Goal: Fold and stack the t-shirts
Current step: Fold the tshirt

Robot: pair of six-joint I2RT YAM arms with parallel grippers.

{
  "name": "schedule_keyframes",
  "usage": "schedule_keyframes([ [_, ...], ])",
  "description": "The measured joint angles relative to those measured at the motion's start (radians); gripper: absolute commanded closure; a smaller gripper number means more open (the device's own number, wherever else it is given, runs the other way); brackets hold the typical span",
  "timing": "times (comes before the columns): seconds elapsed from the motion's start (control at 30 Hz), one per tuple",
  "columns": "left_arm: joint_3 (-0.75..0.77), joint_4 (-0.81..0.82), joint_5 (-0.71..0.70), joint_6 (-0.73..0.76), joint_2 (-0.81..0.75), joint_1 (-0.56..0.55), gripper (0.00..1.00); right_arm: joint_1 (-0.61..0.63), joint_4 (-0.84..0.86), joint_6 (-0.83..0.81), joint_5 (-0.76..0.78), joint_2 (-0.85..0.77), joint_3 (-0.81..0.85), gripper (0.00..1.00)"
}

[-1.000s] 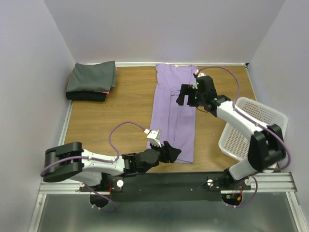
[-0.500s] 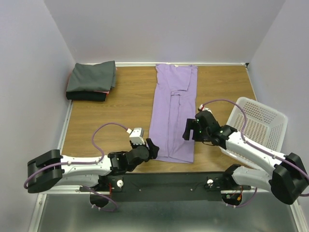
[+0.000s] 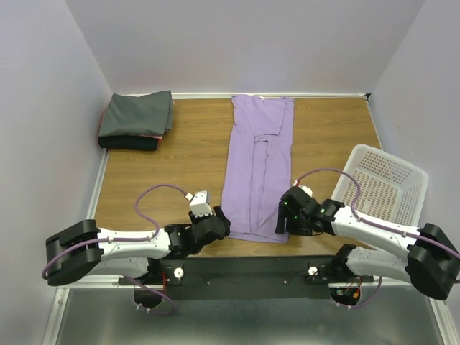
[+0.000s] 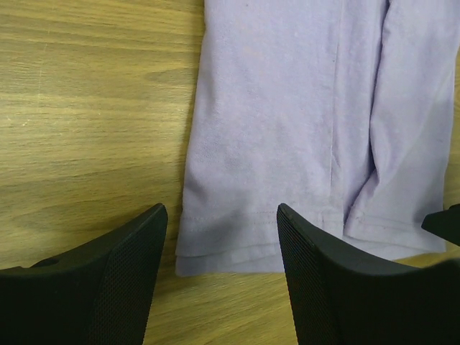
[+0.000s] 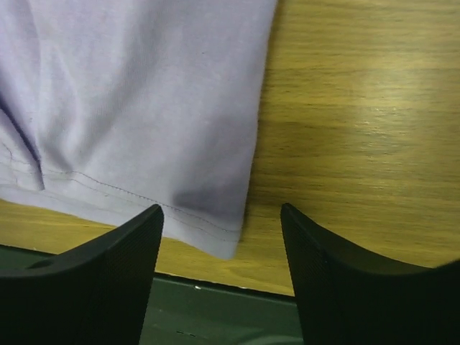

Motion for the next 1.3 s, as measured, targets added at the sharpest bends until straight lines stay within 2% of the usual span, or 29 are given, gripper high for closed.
schedule_keyframes([
  [0.07,0.01,-0.008,-0.001,-0.01,0.012,0.001,0.29,0.0,0.003,0.011,0.0,-0.005,-0.007,0.32],
  [0.27,0.029,-0.03,-0.003,-0.027,0.028,0.003,0.29,0.002,0.006,0.035,-0.002,-0.026,-0.027,0.5],
  [0.47,0.04,-0.059,-0.003,-0.041,0.028,0.007,0.29,0.021,0.004,0.051,-0.012,-0.046,-0.044,0.59],
  [0.57,0.053,-0.087,-0.003,-0.043,0.034,0.007,0.29,0.032,0.003,0.056,-0.017,-0.046,-0.046,0.71],
  [0.6,0.058,-0.095,-0.003,-0.044,0.037,0.007,0.29,0.035,0.003,0.059,-0.021,-0.045,-0.049,0.8],
  [0.7,0.069,-0.109,-0.003,-0.047,0.047,0.007,0.29,0.042,0.002,0.065,-0.026,-0.045,-0.053,0.97],
  [0.97,0.132,-0.161,-0.003,-0.055,0.113,0.007,0.31,0.045,0.002,0.082,-0.027,-0.076,-0.071,0.98],
  [1.3,0.154,-0.232,0.001,-0.101,0.122,-0.015,0.46,0.046,-0.031,0.091,0.005,-0.106,-0.076,0.98],
])
